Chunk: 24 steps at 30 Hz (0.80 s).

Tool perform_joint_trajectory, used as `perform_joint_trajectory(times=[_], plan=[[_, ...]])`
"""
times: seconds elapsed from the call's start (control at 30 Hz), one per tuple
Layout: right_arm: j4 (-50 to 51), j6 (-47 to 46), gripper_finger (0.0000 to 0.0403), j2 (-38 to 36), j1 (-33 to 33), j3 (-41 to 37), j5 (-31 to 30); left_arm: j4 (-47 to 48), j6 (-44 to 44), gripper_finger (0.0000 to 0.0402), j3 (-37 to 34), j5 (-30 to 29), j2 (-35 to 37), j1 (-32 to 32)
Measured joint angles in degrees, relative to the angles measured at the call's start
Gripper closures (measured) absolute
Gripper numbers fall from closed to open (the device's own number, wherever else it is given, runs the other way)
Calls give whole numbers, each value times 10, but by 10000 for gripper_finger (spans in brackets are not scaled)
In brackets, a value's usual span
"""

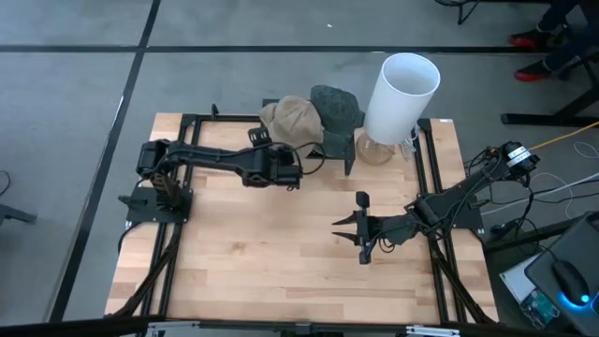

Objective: Pick & Place hat
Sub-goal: Adjust the brown caps on the shelf

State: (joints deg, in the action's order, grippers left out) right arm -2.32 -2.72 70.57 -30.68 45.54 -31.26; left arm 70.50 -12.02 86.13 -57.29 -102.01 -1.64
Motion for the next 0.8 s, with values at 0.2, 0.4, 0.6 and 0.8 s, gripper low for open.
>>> perform_joint_trajectory(times=[0.2, 0.4, 0.6, 0.8], plan=[[0, 0, 299, 0, 0, 0, 9, -4, 27, 182, 0, 76, 1, -6], [0, -3, 299, 0, 0, 0, 15, -1, 54, 138, -1, 82, 8, 3], [0, -4, 299, 0, 0, 0, 15, -2, 49, 132, -1, 43, 53, 13], [3, -14, 299, 0, 0, 0, 15, -1, 29, 134, -1, 158, 111, 16]])
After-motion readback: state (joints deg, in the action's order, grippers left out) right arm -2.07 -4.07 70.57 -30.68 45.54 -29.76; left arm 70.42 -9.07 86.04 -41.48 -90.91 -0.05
